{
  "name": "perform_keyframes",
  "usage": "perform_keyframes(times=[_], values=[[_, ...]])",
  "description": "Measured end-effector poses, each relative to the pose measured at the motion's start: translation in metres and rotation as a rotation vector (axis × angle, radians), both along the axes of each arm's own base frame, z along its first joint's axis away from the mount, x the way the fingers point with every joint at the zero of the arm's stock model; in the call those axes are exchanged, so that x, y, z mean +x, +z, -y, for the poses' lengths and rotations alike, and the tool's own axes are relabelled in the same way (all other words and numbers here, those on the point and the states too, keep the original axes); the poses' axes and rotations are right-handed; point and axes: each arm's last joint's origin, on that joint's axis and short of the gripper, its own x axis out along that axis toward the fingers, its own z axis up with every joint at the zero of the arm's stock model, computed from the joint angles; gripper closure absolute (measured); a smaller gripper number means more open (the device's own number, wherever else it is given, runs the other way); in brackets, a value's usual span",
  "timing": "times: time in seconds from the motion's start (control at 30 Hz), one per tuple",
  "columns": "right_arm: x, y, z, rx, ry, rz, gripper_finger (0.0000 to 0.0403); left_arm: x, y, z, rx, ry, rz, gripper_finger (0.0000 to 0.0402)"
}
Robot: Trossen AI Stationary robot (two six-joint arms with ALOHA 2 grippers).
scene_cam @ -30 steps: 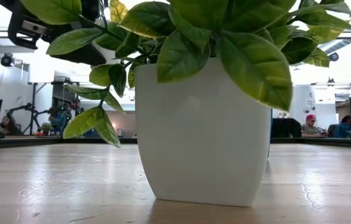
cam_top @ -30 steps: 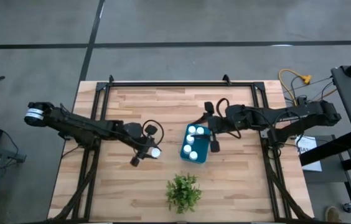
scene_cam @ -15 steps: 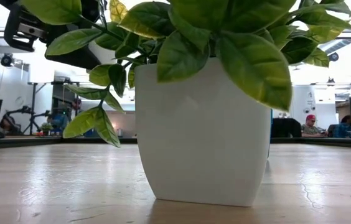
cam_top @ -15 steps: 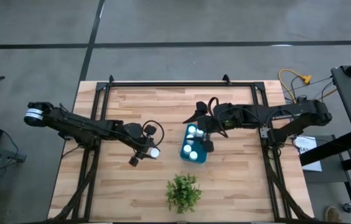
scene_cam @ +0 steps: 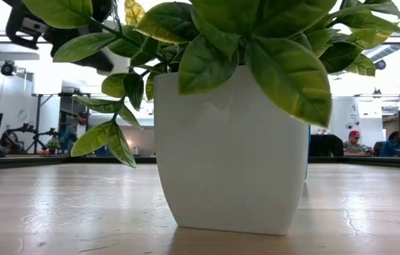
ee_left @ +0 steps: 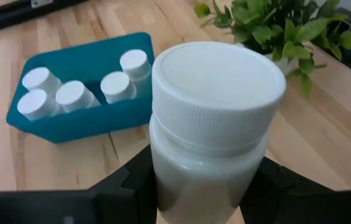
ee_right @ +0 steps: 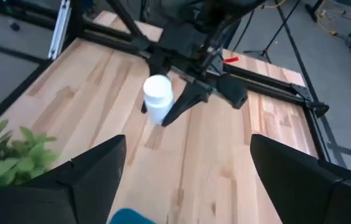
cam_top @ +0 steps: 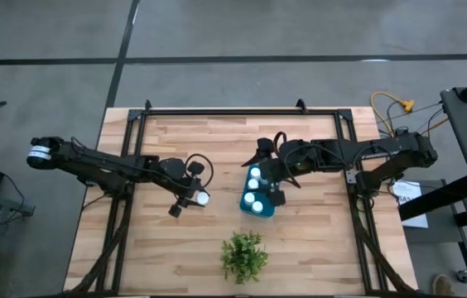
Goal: Pick and place pill bottles into a basket
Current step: Put the white pill bottle into the blue bin
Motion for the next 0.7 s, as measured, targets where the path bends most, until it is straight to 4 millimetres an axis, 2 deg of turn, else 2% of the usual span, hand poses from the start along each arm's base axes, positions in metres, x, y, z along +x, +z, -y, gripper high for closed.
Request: perform_keyframes(times=[0.13, 0.4, 0.53, 0.7], values=[[-0.001, 0.006, -0.007, -0.097, 0.012, -0.004, 0.0073, 0.002, 0.008, -0.001, 0.003, 0.002, 0.008, 0.0256], [0.002, 0.002, -0.019, -0.229, -0.027, -0.092, 0.0073, 0.007, 0.02, -0.008, 0.024, 0.018, 0.015, 0.0256], [0.007, 0.0, -0.028, -0.274, -0.04, -0.144, 0.0074, 0.009, 0.028, -0.01, 0.031, 0.022, 0.021, 0.0256], [0.014, 0.006, -0.04, -0.34, -0.017, -0.151, 0.0074, 0.01, 0.03, -0.012, 0.042, 0.025, 0.01, 0.0256]])
